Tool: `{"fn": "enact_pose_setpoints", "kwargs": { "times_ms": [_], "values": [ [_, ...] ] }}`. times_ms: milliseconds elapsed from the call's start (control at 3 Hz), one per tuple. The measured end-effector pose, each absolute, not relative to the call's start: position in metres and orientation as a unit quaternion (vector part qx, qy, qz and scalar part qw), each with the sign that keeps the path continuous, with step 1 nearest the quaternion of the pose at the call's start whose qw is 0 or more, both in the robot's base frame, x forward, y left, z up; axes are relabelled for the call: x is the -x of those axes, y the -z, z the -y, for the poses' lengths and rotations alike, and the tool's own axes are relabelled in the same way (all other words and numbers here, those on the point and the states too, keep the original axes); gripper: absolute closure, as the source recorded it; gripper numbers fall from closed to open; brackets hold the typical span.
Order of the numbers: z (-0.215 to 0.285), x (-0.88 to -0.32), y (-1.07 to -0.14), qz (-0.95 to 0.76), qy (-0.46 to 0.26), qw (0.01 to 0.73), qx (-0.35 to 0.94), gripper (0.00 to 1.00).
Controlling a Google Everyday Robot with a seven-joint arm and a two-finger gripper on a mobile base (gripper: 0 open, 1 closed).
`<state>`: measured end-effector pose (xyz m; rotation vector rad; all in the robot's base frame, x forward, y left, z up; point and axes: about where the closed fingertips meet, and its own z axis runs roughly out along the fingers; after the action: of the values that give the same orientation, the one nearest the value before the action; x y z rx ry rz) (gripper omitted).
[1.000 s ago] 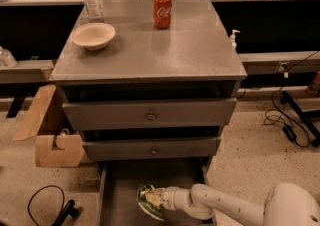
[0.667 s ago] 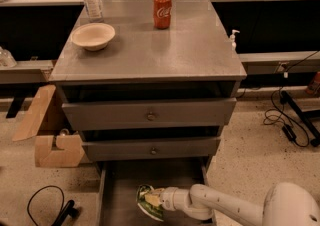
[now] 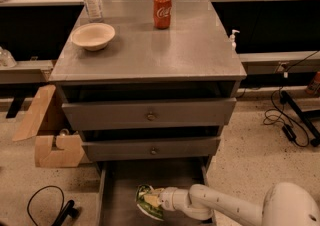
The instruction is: Place green jalapeno chip bag into bottom drawer
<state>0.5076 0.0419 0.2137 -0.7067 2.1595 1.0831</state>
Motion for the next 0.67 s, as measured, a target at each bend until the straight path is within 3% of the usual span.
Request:
{"fn": "enact_pose_setpoints", "kwargs": {
  "times_ms": [333,667],
  "values": [
    [-0.0438,-0.5069,-0.2136,-0.816,-0.411,0.306,0.268,0.13],
    [-0.0453,-0.5063,-0.2135,-0.816,-0.412,0.306,0.268,0.0]
  ]
}}
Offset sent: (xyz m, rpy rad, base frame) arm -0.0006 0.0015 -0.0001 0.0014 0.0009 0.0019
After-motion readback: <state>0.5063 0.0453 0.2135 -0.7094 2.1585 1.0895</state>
